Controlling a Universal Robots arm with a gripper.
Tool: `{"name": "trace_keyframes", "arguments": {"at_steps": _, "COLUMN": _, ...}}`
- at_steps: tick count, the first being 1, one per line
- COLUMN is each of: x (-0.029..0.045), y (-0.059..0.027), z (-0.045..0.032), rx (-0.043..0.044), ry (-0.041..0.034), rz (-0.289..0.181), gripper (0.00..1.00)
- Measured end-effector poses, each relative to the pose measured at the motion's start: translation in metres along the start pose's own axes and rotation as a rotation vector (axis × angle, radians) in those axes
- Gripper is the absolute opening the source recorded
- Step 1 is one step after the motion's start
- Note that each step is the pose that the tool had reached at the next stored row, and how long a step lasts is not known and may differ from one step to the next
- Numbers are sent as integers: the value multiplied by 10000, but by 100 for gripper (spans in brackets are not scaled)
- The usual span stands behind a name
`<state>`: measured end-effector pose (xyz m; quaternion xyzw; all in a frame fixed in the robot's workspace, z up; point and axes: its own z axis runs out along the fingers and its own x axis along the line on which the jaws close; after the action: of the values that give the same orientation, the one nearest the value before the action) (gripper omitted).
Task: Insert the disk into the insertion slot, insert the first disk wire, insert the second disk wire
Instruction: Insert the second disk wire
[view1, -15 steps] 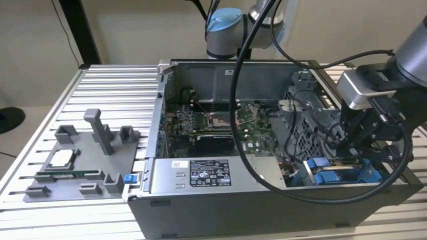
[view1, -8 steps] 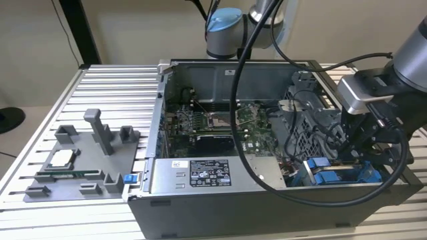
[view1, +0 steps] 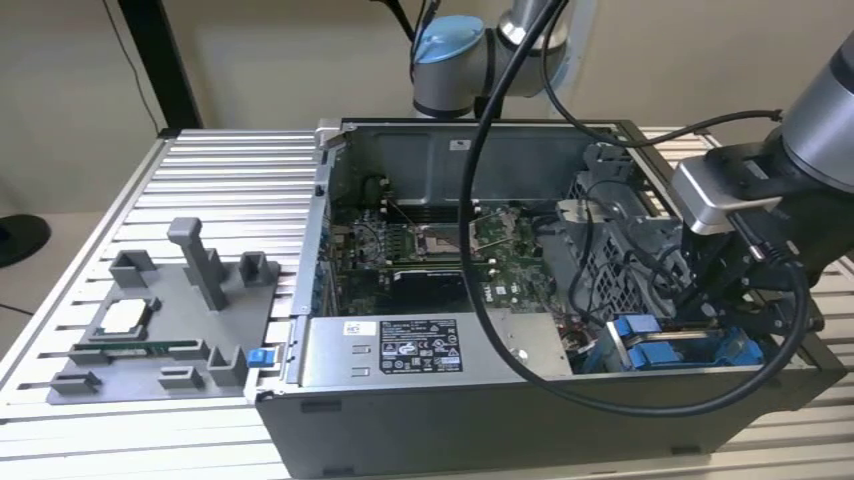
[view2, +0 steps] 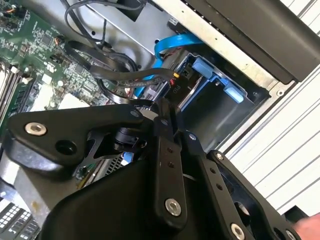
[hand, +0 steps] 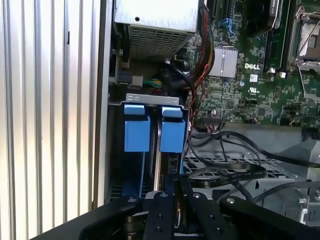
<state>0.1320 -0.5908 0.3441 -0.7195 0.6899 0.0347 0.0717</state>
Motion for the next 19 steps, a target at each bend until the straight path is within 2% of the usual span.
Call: {"name": "trace_keyframes", "arguments": {"at_steps": 19, "x": 6, "y": -1, "z": 40, "rx": 48, "ry": 2, "rz": 95, "gripper": 0}}
